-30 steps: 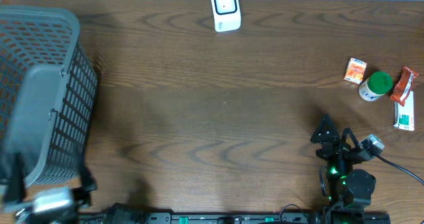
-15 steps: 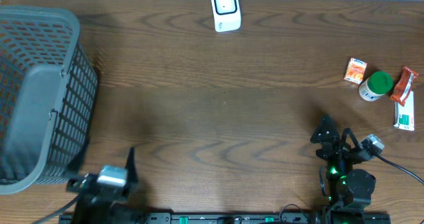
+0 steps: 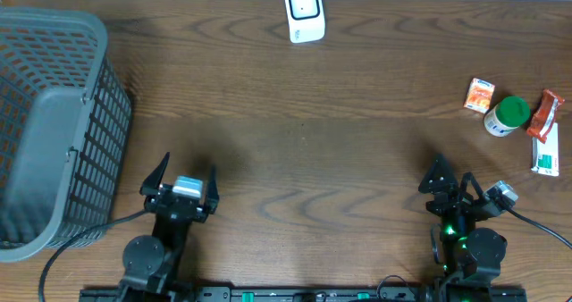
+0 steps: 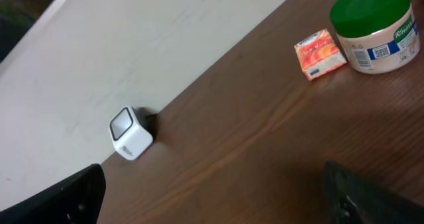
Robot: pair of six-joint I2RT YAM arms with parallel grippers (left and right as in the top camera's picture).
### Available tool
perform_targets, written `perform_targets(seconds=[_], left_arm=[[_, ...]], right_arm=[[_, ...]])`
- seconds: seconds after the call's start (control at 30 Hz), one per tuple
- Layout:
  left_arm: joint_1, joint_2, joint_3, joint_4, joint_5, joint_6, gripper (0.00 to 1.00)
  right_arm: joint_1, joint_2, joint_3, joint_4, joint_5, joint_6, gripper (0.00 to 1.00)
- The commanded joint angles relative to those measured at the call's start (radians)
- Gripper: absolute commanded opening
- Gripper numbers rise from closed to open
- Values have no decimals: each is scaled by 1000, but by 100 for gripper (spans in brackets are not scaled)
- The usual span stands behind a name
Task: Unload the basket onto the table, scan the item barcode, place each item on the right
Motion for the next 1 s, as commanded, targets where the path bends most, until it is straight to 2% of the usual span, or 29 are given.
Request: perform_targets(seconds=[0.0, 0.27, 0.97], left_arm=[[63, -6, -34, 15, 6, -80, 83], [146, -31, -46, -156, -2, -34, 83], [194, -41, -58, -146, -1, -27, 83]], right_arm=[[-10, -1, -4, -1, 0, -17, 99], [-10, -1, -4, -1, -1, -17, 99], [-10, -1, -4, -1, 0, -17, 99]])
